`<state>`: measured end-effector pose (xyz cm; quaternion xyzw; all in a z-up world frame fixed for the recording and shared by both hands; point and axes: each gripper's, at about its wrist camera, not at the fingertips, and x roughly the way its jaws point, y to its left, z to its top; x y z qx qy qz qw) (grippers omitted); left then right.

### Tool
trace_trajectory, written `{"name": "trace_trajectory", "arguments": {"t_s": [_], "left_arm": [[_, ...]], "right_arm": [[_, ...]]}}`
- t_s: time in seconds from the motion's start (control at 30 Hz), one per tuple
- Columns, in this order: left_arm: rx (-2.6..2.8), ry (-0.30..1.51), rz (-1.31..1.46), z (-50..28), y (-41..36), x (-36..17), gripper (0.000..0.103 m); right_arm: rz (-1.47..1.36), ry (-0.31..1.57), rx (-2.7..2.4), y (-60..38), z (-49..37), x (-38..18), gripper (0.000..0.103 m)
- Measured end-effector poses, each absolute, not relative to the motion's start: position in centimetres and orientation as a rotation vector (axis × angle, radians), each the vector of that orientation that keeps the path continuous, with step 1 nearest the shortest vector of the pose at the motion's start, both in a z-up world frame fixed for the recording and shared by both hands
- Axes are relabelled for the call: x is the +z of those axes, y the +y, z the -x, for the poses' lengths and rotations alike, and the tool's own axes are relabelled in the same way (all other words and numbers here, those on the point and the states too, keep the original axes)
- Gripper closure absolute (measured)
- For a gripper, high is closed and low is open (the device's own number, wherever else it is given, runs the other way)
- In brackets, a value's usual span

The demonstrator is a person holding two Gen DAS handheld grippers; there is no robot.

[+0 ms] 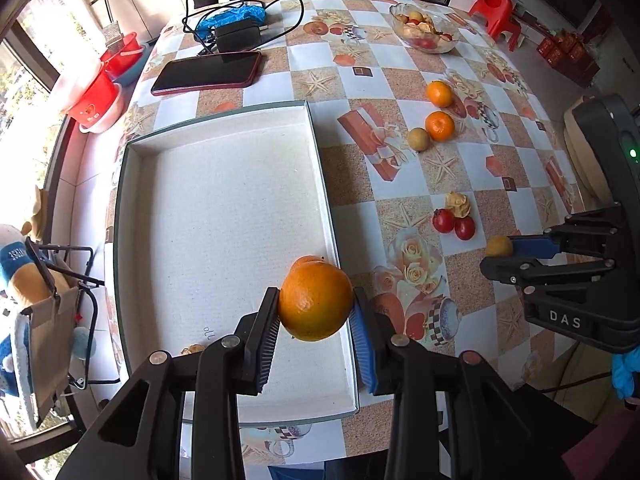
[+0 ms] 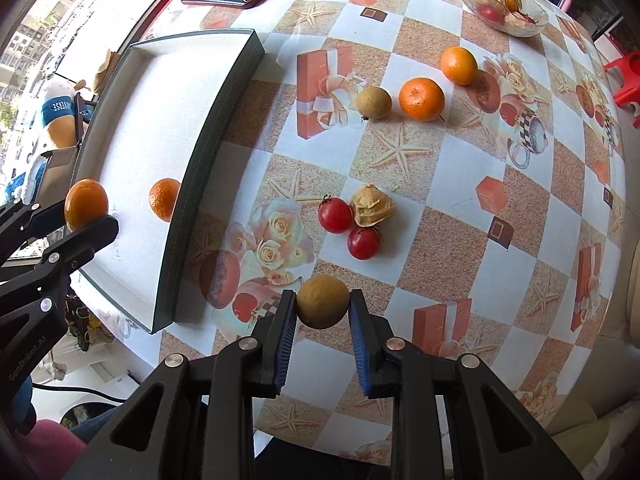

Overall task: Organize fruits
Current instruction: 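Carry the orange in left gripper and kiwi in right gripper into the tray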

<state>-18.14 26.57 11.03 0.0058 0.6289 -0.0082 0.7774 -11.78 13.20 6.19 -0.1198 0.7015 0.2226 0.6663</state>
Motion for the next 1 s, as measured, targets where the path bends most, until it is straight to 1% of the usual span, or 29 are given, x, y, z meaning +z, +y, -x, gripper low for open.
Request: {"name": "trace_trajectory", "arguments": {"t_s": [0.6, 1.0], "left_arm": [[0.052, 1.362, 0.036, 19.0, 29.9, 11.0, 0.065], [0.097, 1.366, 0.071, 19.6, 32.2, 10.8, 0.065]], "right_arm": [[0.327, 1.565, 0.562, 15.6, 11.8, 5.5, 0.075], [0.356, 1.549, 0.603, 19.0, 11.7, 5.6, 0.075]]}}
